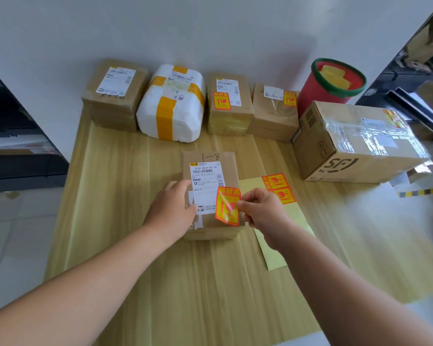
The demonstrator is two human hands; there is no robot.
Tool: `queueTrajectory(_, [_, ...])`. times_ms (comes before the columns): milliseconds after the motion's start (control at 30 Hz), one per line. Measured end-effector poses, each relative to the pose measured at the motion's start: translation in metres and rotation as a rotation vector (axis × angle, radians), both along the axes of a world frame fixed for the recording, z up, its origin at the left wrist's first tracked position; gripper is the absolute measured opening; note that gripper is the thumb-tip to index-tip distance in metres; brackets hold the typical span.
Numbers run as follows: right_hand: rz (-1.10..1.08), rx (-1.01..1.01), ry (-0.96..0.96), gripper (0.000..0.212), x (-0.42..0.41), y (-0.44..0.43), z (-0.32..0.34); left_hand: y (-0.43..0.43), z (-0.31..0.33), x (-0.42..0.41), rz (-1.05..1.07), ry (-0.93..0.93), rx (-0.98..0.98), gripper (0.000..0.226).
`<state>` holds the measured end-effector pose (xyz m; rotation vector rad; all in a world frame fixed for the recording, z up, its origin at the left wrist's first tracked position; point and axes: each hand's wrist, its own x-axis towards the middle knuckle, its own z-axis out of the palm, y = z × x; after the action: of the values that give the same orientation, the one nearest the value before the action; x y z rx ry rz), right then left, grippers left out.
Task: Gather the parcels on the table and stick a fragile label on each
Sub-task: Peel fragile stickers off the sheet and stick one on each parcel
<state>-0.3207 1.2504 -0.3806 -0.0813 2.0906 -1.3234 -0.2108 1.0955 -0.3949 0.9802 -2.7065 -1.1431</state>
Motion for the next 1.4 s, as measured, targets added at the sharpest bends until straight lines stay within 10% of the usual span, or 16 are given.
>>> queueTrajectory(1400, [0.048,0.154,0.038,0.003,-0.020,-0.003,-0.017,0.021,-0.002,-0.021,-0.187,0.054,-0.114,0.036])
